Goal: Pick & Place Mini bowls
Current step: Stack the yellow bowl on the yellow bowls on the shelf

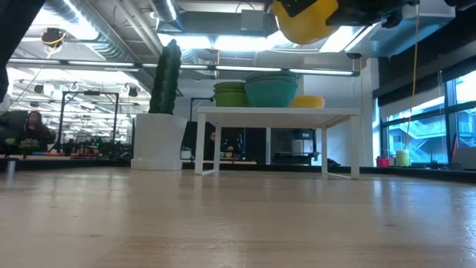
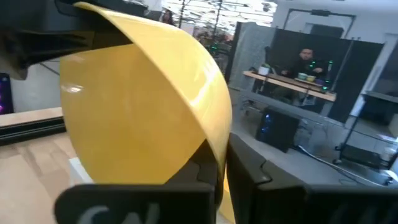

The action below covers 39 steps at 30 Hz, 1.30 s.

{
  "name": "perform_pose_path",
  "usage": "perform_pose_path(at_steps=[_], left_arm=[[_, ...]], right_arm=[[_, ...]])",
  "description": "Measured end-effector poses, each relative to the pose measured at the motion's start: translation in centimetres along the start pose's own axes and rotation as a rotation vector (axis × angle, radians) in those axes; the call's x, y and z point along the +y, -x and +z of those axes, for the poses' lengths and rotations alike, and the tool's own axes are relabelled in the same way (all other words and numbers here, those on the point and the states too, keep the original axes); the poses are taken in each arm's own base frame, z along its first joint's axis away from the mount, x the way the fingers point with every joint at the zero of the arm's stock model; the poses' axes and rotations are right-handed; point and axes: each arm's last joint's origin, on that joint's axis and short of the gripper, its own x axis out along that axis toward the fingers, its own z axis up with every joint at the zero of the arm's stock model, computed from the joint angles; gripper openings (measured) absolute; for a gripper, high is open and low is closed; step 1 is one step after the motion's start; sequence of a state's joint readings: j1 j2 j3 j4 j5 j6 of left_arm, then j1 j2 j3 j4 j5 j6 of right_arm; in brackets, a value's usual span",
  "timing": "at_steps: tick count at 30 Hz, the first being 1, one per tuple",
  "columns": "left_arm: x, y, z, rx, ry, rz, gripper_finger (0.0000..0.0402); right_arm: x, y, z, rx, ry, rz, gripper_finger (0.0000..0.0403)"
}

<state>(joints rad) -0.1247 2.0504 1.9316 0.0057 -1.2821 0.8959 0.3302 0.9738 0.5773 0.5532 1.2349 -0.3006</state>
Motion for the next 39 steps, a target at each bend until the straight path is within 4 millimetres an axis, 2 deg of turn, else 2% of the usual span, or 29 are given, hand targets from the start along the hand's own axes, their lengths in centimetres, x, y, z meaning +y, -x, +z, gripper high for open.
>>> perform_pose_path(at_steps=[8,17,23,27,31,35,37,39], left_arm=[[-0.1,0.1,0.1,-0.022,0.034,-0.018,0.0015],[-0.2,2.1,1.3,-0.182,0.049,-0.099,0.0108],[-0.4,4.4,1.7,-0.14,-0.036,-0.051,0.0168],[-0.2,7.6,1.1,-0.122,-0.224,-0.077,0.0183],[3.3,12.0,0.3,-0.146,-0.235,-0.101,0.0181],[8.1,15.6,-2.5,-0.146,-0.177,-0.112,0.0169],[11.1,17.3,-4.4,-0.189,-0.074,-0.189,0.0157],[14.1,18.5,-6.6,-0.233,0.068,-0.384,0.0139]], right_arm=[[-0.1,-0.2,0.0,0.009,0.018,-0.032,0.0012],[-0.1,-0.7,-0.2,-0.007,0.043,0.017,0.0002],[-0.2,-1.0,-0.1,-0.015,0.045,0.028,0.0002],[-0.3,-1.0,-0.1,-0.01,0.063,0.012,0.0002],[-0.3,-1.0,-0.2,-0.007,0.079,0.01,0.0002],[-0.2,-1.0,-0.3,-0.003,0.102,0.012,0.0001],[-0.2,-0.8,-0.3,-0.006,0.109,0.019,0.0001],[0.0,-0.6,-0.2,-0.012,0.113,0.041,0.0001]])
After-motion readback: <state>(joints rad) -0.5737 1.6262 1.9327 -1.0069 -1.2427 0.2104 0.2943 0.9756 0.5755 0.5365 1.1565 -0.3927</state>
